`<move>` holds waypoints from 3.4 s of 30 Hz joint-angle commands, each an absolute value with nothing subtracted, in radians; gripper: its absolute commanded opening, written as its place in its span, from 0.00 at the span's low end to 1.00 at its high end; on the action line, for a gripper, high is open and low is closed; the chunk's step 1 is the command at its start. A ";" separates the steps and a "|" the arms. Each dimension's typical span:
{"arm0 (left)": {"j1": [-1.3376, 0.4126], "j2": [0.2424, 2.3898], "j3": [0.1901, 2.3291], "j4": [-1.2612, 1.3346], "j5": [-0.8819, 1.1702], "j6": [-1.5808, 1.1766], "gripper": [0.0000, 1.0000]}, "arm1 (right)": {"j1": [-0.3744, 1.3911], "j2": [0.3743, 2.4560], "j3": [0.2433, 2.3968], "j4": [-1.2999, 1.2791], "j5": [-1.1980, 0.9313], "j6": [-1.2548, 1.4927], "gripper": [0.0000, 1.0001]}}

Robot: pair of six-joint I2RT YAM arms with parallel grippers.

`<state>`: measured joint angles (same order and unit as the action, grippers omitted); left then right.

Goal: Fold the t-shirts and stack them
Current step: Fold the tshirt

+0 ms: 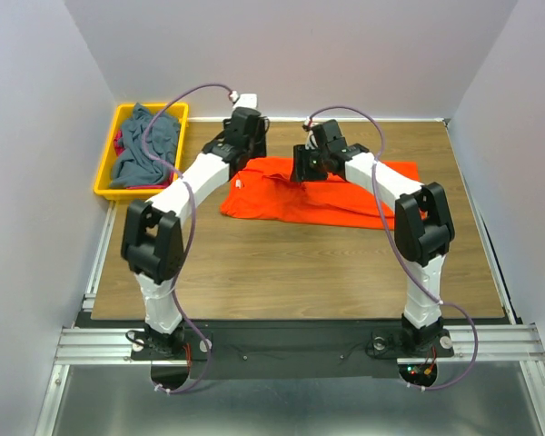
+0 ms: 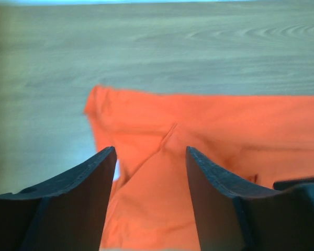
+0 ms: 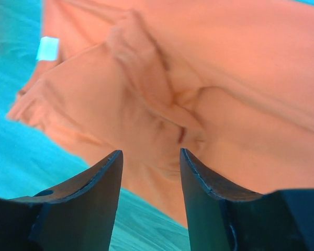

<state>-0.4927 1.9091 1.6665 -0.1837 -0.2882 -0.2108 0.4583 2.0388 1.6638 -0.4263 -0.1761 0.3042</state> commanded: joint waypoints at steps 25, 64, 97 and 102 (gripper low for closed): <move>-0.356 1.815 1.144 -0.153 -0.166 -0.423 0.47 | 0.368 2.224 1.879 -0.390 -0.225 0.201 0.45; -0.348 1.169 0.798 -0.058 -0.394 -0.256 0.99 | 0.215 1.663 1.095 -0.477 0.328 0.417 0.75; -0.347 1.190 0.790 -0.057 -0.379 -0.252 0.98 | 0.146 1.858 1.295 -0.440 0.425 0.377 0.78; -0.348 1.198 0.793 -0.054 -0.356 -0.250 0.98 | 0.097 1.885 1.319 -0.431 0.387 0.371 0.77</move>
<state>-0.3511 1.1965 0.7799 -0.0933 -0.3653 -0.2626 0.1379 1.8702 1.2800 -0.4629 0.3923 0.3836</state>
